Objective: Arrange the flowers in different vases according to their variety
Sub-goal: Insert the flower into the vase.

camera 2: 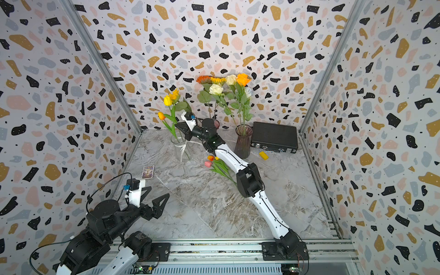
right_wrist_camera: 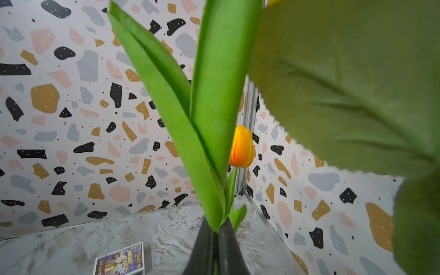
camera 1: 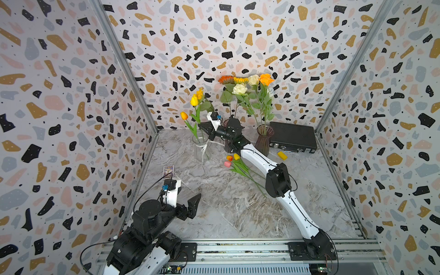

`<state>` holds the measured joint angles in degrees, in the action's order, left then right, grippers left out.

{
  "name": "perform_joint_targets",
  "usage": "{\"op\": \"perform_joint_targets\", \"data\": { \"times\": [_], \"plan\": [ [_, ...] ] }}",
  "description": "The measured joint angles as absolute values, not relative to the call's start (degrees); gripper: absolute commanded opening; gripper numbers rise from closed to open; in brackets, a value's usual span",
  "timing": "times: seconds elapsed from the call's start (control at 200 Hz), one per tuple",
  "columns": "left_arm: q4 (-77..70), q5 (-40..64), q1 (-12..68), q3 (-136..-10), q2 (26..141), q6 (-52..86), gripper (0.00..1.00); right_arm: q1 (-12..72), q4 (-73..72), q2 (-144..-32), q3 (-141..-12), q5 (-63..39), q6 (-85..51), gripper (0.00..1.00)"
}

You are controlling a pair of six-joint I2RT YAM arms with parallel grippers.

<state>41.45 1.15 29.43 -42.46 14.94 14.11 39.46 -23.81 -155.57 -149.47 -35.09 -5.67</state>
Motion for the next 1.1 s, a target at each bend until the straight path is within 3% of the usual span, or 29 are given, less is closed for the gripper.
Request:
{"op": "perform_joint_targets", "data": {
  "times": [0.19, 0.39, 0.501, 0.851, 1.101],
  "plan": [
    [41.19, 1.39, 29.43, -42.46, 15.68, 14.06, 1.00, 39.53, -22.68, -155.83, -149.47, -35.00, -5.02, 0.00],
    [41.08, 1.45, 29.43, -42.46, 15.79, 14.04, 0.99, 39.90, -20.36, -155.83, -149.25, -34.35, -3.81, 0.27],
    [41.10, 1.45, 29.43, -42.46, 15.79, 14.02, 1.00, 40.21, -19.40, -155.83, -148.55, -34.02, -3.16, 0.36],
    [40.82, 1.39, 29.43, -42.28, 15.79, 14.00, 0.99, 40.51, -17.96, -154.74, -142.71, -33.82, -1.89, 0.46],
    [38.65, 1.48, 29.43, -41.39, 22.37, 16.86, 0.99, 40.71, -17.65, -141.25, -125.86, -33.82, 1.58, 0.49]
  ]
}}
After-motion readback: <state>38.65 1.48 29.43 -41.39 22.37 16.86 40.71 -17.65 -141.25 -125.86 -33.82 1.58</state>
